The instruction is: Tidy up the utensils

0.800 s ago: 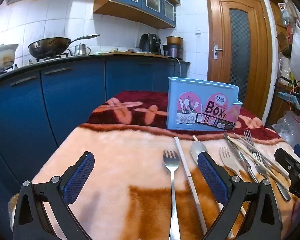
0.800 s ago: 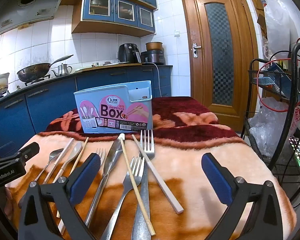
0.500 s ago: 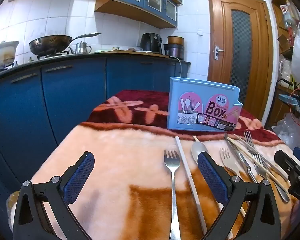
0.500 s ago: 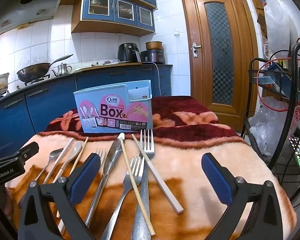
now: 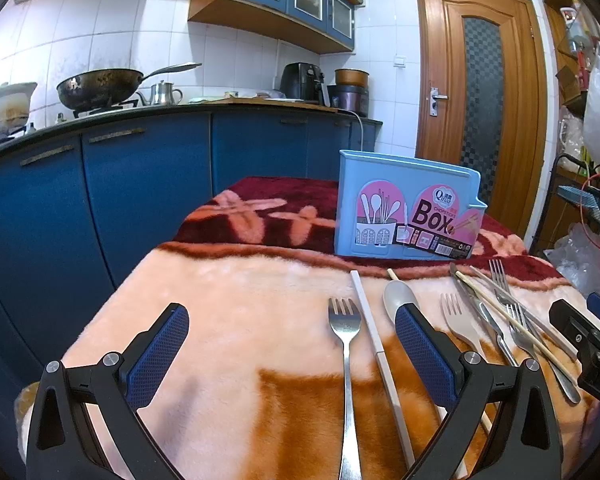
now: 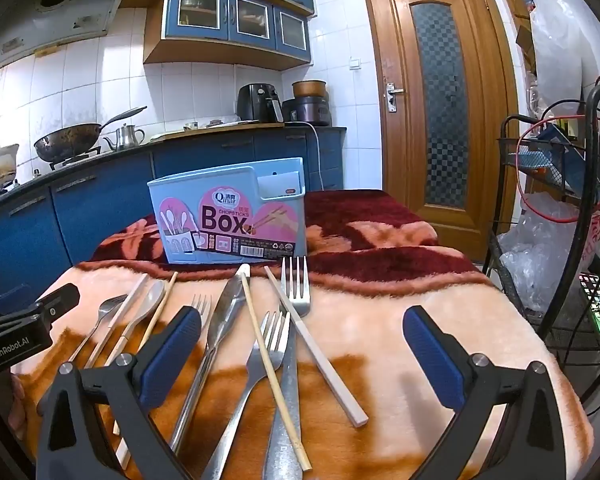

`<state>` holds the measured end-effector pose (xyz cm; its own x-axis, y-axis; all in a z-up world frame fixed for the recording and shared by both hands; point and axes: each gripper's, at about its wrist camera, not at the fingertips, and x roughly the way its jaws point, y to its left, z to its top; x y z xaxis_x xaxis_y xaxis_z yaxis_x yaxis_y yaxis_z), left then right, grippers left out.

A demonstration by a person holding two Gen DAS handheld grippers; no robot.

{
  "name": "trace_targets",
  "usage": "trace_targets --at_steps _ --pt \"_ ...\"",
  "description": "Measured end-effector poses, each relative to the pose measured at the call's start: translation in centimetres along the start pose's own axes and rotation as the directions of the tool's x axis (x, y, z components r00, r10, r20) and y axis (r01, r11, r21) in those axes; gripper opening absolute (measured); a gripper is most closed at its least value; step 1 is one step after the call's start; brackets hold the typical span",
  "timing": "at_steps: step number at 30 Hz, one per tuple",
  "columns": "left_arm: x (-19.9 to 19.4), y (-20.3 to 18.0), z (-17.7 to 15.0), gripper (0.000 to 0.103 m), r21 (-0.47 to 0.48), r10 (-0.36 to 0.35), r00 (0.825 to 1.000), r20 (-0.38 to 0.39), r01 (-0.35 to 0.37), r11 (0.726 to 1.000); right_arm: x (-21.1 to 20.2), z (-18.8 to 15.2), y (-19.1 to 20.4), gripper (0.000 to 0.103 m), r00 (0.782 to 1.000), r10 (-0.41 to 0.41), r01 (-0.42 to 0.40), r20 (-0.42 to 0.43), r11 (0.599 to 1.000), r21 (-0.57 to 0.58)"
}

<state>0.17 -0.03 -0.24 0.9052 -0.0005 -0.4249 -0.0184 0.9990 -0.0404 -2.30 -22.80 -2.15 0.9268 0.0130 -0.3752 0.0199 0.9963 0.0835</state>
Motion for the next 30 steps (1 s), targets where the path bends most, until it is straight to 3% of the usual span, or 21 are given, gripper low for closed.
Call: trace_targets --at_steps 30 --pt "0.17 0.01 0.20 0.102 0.010 -0.002 1.000 -0.019 0.002 1.000 0.65 0.55 -0.44 0.103 0.998 0.029 -0.027 -0.058 0.999 0.020"
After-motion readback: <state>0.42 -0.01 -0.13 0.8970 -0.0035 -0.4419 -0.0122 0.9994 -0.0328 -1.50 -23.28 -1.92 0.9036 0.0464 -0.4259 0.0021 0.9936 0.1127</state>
